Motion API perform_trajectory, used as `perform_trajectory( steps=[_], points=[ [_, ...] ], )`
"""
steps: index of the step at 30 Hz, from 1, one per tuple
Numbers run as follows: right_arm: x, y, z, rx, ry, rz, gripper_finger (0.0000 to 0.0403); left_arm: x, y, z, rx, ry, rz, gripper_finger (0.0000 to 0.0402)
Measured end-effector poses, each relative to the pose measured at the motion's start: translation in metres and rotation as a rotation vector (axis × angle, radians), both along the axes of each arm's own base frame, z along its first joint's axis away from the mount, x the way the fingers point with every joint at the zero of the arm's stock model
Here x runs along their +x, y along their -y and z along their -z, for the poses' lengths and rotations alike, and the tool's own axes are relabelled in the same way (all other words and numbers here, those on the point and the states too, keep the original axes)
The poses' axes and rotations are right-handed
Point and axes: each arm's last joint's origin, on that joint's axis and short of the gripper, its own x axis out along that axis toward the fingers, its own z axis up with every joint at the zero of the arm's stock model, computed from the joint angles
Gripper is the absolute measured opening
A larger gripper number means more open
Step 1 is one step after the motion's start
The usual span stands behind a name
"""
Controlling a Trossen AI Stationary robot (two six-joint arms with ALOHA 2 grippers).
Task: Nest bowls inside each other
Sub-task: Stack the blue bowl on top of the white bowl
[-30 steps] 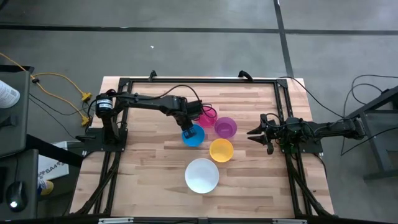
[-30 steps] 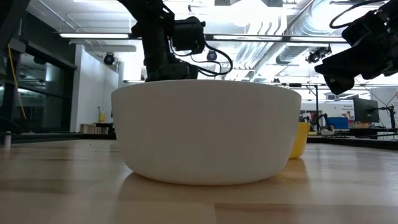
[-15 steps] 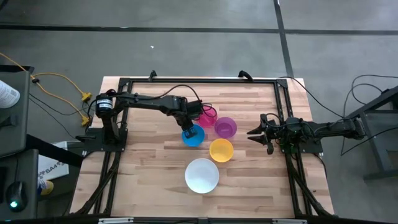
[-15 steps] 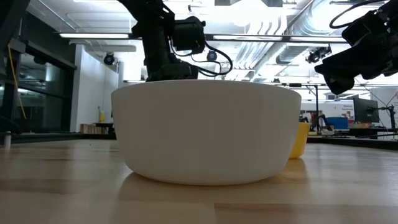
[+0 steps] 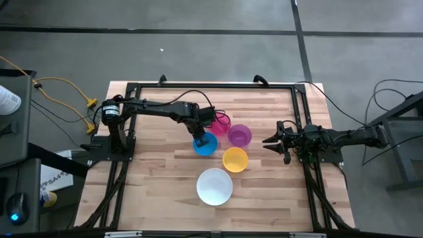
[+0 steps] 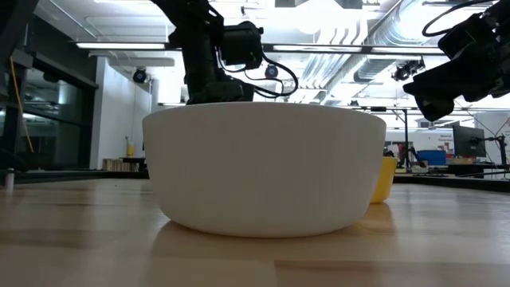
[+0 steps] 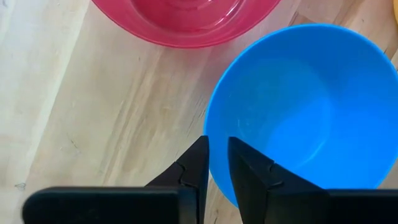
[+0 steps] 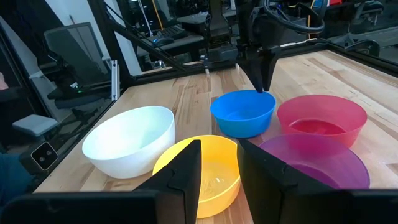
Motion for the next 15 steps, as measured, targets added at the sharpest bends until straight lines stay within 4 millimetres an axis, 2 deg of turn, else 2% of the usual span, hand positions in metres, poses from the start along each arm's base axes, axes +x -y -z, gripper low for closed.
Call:
perform_trajectory(
  steps=[8,15],
  points=[
    [0.0,0.0,0.0,0.0,0.0,0.0,0.0097,0.0,0.0,0.0,0.0,0.0,0.0,0.0118],
    [0.0,0.0,-0.0001,0.0,0.001,0.0,0.0097,-0.0007,-0.0003,0.0002,0.016,-0.01,0.004,0.0125]
  ],
)
